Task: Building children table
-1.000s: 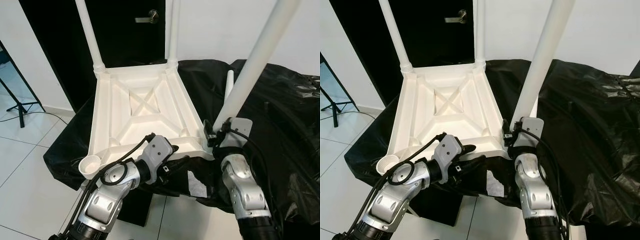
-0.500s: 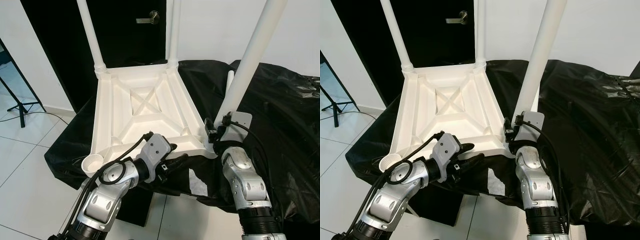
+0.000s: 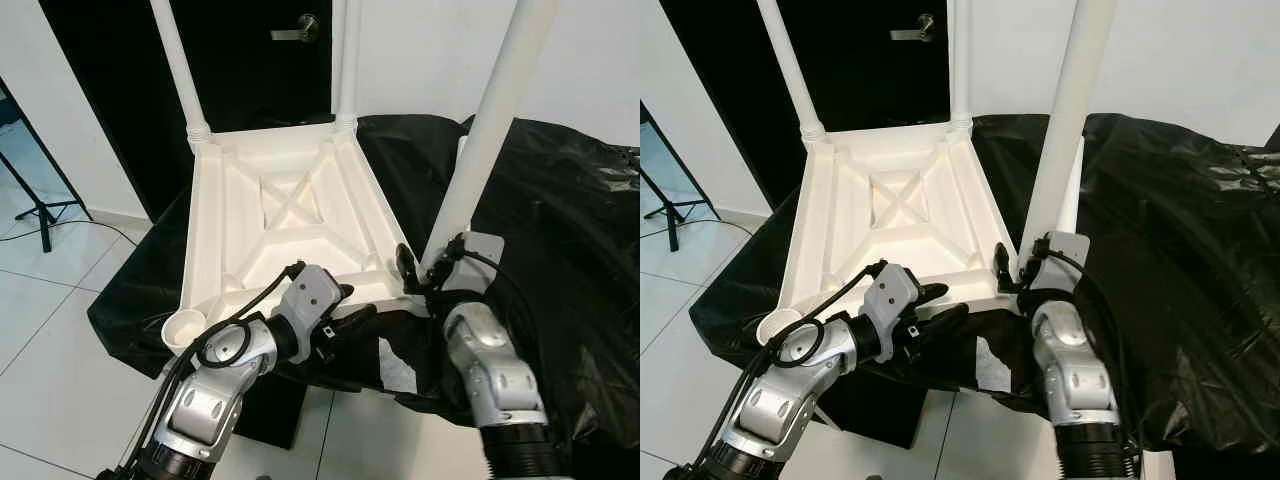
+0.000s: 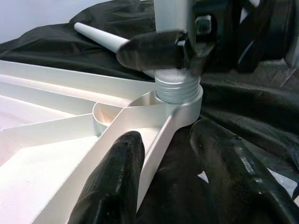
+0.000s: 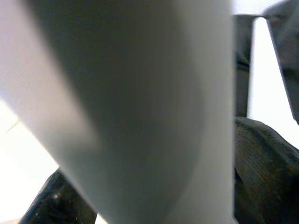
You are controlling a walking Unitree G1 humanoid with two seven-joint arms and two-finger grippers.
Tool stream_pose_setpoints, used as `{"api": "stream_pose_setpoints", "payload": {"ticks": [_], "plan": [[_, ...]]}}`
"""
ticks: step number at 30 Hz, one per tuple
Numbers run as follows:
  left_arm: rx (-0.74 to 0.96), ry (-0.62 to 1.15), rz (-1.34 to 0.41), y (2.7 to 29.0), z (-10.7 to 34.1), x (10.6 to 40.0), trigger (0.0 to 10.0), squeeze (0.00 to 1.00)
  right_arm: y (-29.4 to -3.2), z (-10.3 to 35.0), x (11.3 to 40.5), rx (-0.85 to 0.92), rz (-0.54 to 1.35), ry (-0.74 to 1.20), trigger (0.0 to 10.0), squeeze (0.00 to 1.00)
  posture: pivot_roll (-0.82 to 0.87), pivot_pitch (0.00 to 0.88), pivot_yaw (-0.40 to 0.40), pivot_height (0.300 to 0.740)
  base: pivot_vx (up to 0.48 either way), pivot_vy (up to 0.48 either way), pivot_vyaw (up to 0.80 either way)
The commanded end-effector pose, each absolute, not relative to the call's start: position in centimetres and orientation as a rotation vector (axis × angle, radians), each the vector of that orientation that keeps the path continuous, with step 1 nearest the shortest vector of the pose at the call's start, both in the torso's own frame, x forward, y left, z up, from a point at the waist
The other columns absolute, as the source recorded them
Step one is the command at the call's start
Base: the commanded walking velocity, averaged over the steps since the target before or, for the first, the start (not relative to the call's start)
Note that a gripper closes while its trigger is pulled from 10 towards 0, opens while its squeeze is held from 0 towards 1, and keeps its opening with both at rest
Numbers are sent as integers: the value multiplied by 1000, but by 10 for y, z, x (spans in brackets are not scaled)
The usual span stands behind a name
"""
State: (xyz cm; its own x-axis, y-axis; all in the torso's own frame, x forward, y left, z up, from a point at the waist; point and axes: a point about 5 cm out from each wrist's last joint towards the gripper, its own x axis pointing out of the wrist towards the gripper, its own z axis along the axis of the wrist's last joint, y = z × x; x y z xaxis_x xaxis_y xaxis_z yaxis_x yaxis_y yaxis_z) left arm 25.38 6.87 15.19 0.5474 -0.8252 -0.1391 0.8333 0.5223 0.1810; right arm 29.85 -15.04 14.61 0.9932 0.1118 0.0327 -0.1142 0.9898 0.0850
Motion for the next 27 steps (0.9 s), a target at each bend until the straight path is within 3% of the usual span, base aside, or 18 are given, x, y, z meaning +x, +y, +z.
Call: {"api": "stream_pose_setpoints", "payload": {"ticks": [1, 9, 21, 22, 23, 24, 27], "plan": [[242, 39, -966, 67, 152, 255, 10000, 0, -149, 151, 299, 77, 189, -56, 10000, 0, 24, 0, 7, 740, 0, 0, 0], [245, 42, -995, 60, 149, 251, 10000, 0, -167, 151, 307, -37, 510, -52, 10000, 0, 32, 0, 3, 740, 0, 0, 0], [251, 34, -1006, 59, 151, 252, 10000, 0, -190, 149, 320, -131, 710, 17, 10000, 0, 41, 0, 2, 740, 0, 0, 0], [253, 34, -1007, 59, 151, 253, 10000, 0, -191, 150, 321, -147, 740, 27, 4549, 0, 42, 0, 3, 740, 0, 0, 0], [255, 33, -1008, 58, 151, 253, 10000, 0, -193, 151, 323, -157, 762, 31, 2627, 0, 43, 0, 0, 740, 0, 0, 0], [255, 32, -1009, 58, 151, 252, 10000, 0, -194, 153, 325, -165, 786, 32, 0, 0, 43, 0, 0, 740, 0, 0, 0], [255, 29, -1009, 57, 151, 252, 10000, 0, -197, 153, 325, -184, 817, 37, 0, 0, 44, 0, 0, 740, 0, 0, 0]]}}
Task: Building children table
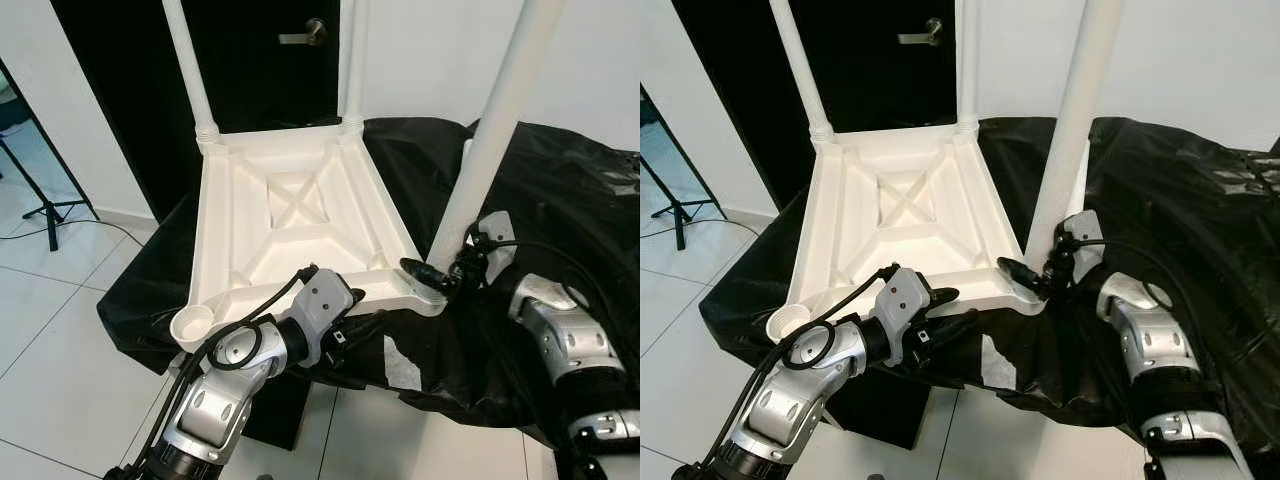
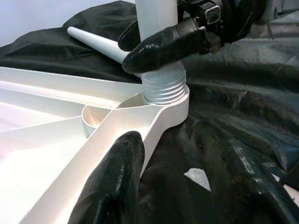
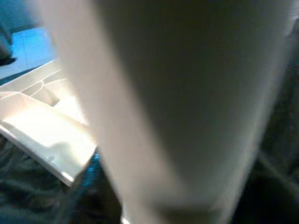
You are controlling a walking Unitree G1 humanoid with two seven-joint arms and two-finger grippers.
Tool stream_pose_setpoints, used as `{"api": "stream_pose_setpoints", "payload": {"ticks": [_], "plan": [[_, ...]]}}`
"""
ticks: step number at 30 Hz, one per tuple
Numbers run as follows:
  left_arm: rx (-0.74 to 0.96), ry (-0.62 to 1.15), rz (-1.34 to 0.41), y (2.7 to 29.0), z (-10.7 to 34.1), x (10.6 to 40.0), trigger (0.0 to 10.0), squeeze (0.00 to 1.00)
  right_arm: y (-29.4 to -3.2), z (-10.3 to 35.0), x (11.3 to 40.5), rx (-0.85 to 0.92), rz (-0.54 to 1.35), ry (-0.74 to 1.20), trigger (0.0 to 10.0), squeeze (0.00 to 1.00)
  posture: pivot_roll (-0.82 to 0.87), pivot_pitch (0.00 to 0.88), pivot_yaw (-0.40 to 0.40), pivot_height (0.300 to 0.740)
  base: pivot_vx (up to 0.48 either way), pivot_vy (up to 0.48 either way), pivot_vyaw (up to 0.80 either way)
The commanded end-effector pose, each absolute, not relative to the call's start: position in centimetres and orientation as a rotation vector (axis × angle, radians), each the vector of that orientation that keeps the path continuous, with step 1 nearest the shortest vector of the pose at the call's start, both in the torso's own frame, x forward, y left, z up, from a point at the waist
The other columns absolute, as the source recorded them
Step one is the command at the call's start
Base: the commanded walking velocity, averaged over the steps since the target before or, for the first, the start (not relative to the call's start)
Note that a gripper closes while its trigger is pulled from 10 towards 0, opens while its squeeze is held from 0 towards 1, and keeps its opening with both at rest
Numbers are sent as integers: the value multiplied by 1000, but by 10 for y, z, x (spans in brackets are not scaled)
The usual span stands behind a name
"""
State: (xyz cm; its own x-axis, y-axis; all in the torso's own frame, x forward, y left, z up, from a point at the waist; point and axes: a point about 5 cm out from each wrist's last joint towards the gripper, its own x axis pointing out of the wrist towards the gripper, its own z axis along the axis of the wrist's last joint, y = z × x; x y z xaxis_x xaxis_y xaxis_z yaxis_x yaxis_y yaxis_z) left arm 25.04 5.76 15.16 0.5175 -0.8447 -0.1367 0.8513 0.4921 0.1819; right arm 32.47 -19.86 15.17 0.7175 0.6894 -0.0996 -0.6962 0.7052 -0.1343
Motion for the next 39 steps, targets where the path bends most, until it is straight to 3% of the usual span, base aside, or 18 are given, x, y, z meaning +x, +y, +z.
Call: {"api": "stream_pose_setpoints", "payload": {"ticks": [1, 10, 11, 19, 23, 39], "plan": [[255, 29, -1009, 57, 151, 252, 10000, 0, -197, 153, 325, -184, 817, 37, 0, 0, 44, 0, 0, 740, 0, 0, 0], [255, 25, -1004, 56, 151, 253, 10000, 0, -202, 144, 322, -166, 847, 70, 0, 0, 44, 0, -9, 740, 0, 0, 0], [255, 24, -1004, 55, 151, 253, 10000, 0, -201, 141, 320, -143, 835, 76, 10000, 0, 42, 0, -11, 740, 0, 0, 0], [250, 21, -1007, 54, 151, 253, 10000, 0, -190, 135, 313, -101, 722, 41, 10000, 0, 31, 0, -13, 740, 0, 0, 0], [253, 21, -1003, 55, 151, 255, 10000, 0, -180, 124, 307, -135, 543, 40, 10000, 0, 26, 0, -12, 740, 0, 0, 0], [255, 35, -997, 61, 149, 255, 10000, 0, -132, 113, 274, 49, 203, 47, 10000, 0, 15, 0, -1, 740, 0, 0, 0]]}}
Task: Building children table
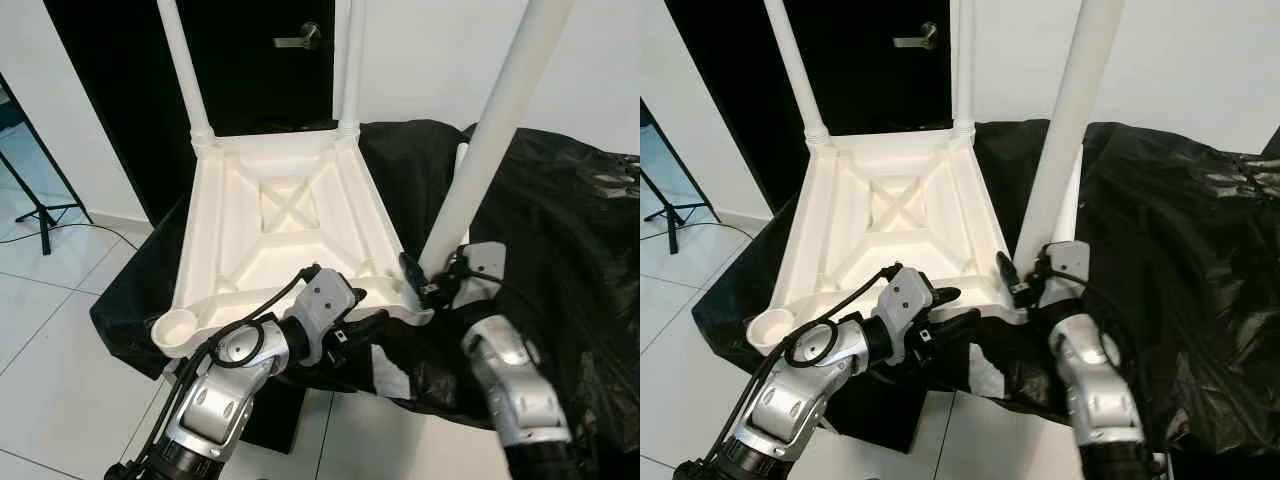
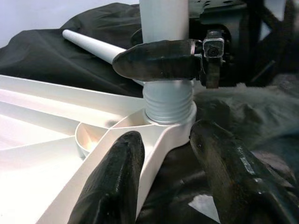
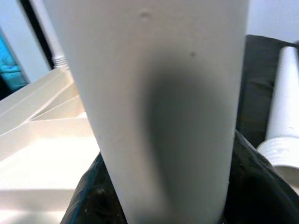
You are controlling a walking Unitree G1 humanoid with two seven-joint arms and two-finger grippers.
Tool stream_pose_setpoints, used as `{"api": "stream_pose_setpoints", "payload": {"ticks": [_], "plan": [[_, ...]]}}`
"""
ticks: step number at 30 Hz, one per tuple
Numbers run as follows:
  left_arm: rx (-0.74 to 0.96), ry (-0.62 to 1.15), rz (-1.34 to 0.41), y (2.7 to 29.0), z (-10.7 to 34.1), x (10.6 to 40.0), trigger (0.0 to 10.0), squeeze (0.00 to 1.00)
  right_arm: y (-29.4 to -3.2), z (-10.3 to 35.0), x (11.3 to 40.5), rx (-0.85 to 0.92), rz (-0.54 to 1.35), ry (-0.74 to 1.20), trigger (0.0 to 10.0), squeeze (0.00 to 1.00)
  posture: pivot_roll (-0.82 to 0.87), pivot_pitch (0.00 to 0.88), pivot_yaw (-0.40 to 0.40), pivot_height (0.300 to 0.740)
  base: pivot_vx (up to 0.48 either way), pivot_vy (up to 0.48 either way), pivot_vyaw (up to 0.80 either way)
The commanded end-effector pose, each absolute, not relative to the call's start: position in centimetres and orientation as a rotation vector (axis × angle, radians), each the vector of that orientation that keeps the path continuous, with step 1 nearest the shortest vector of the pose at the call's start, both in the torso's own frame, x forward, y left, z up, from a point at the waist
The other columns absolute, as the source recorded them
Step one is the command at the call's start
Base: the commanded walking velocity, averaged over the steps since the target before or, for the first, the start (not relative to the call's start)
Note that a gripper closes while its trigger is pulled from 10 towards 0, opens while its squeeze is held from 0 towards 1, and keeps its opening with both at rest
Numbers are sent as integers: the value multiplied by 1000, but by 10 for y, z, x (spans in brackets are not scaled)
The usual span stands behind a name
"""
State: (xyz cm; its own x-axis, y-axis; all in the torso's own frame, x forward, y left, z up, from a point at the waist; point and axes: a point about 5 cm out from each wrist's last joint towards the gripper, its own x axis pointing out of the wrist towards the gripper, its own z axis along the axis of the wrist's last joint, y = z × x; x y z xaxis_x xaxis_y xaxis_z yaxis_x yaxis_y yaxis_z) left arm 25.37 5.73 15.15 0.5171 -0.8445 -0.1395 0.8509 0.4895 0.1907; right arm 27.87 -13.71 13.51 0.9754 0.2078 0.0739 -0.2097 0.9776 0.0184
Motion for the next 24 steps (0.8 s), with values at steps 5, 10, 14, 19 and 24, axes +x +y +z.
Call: {"api": "stream_pose_setpoints", "payload": {"ticks": [5, 10, 14, 19, 24], "plan": [[255, 36, -998, 61, 149, 255, 10000, 0, -132, 113, 273, 69, 109, 75, 10000, 0, 14, 0, 2, 740, 0, 0, 0], [258, 36, -1000, 59, 150, 255, 10000, 0, -137, 112, 274, 88, -10, 108, 10000, 0, 15, 0, 1, 740, 0, 0, 0], [257, 34, -992, 60, 150, 256, 10000, 0, -138, 114, 273, 75, -78, 108, 10000, 0, 21, 0, -3, 740, 0, 0, 0], [256, 33, -985, 62, 150, 256, 10000, 0, -133, 119, 274, 74, -62, 78, 10000, 0, 20, 0, -3, 740, 0, 0, 0], [257, 32, -984, 63, 151, 257, 10000, 0, -133, 125, 273, 74, -19, 40, 10000, 1000, 22, 0, -7, 740, 0, 0, 0]]}}
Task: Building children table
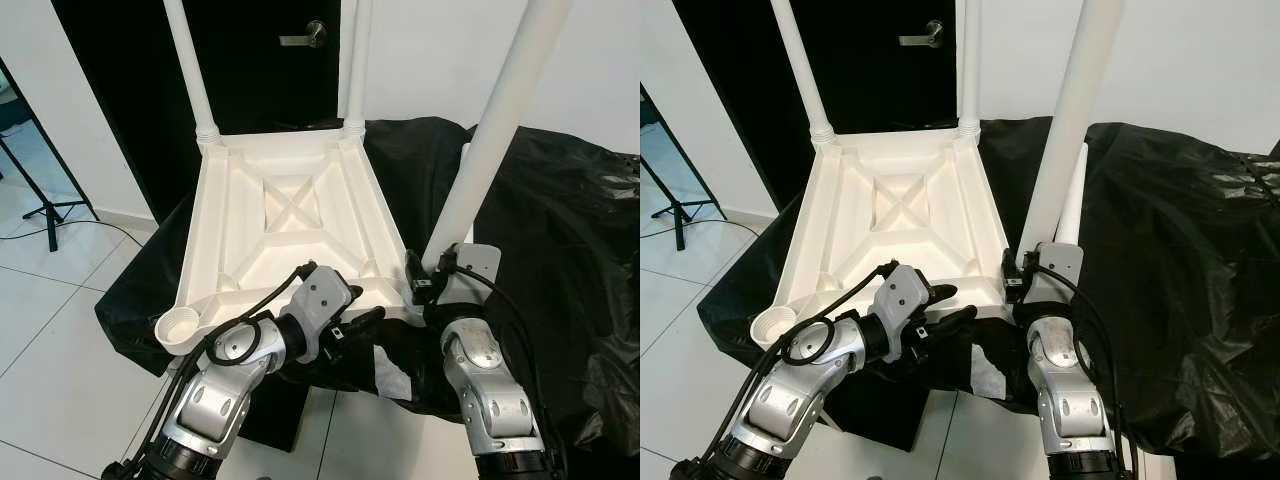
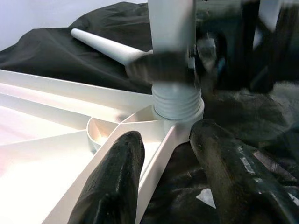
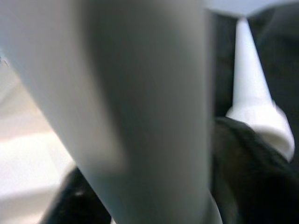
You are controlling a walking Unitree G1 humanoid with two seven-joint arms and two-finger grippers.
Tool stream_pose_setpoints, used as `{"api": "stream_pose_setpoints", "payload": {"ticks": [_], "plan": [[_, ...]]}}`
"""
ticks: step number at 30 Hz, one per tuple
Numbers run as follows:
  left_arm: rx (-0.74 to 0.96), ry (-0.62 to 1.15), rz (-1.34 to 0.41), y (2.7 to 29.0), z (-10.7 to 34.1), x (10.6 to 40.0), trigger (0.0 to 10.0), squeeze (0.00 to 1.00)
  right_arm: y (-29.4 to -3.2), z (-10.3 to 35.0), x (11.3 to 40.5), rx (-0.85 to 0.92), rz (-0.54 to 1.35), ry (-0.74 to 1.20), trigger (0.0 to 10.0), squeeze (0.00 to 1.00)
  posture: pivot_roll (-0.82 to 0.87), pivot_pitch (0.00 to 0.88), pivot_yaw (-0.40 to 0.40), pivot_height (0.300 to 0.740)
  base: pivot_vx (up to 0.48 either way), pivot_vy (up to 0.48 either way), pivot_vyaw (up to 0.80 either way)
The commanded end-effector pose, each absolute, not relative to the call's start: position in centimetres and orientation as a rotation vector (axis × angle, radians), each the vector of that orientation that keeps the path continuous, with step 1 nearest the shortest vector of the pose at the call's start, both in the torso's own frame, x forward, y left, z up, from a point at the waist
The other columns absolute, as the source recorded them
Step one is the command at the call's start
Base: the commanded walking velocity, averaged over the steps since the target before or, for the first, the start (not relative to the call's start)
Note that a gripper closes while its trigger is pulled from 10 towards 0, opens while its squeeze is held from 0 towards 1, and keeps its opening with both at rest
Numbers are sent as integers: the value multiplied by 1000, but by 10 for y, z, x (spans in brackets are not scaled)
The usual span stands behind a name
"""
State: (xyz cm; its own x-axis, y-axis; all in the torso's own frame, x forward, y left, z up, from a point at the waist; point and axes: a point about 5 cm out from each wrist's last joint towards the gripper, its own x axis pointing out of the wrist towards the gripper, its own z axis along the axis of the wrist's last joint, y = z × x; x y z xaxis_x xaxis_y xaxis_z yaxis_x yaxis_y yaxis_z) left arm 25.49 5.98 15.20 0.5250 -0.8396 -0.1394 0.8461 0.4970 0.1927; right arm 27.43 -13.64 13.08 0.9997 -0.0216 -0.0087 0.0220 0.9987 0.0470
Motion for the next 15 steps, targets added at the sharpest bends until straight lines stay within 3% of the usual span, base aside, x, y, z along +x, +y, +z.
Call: {"api": "stream_pose_setpoints", "payload": {"ticks": [1, 14, 15], "plan": [[258, 31, -984, 63, 151, 257, 10000, 0, -134, 126, 272, 76, -6, 32, 10000, 1000, 22, 0, -9, 740, 0, 0, 0], [263, 32, -992, 60, 150, 258, 10000, 0, -161, 137, 274, 45, 367, -27, 10000, 1000, 14, 0, -7, 740, 0, 0, 0], [264, 30, -996, 60, 150, 258, 10000, 0, -165, 138, 278, -2, 434, -36, 10000, 0, 13, 0, -4, 740, 0, 0, 0]]}}
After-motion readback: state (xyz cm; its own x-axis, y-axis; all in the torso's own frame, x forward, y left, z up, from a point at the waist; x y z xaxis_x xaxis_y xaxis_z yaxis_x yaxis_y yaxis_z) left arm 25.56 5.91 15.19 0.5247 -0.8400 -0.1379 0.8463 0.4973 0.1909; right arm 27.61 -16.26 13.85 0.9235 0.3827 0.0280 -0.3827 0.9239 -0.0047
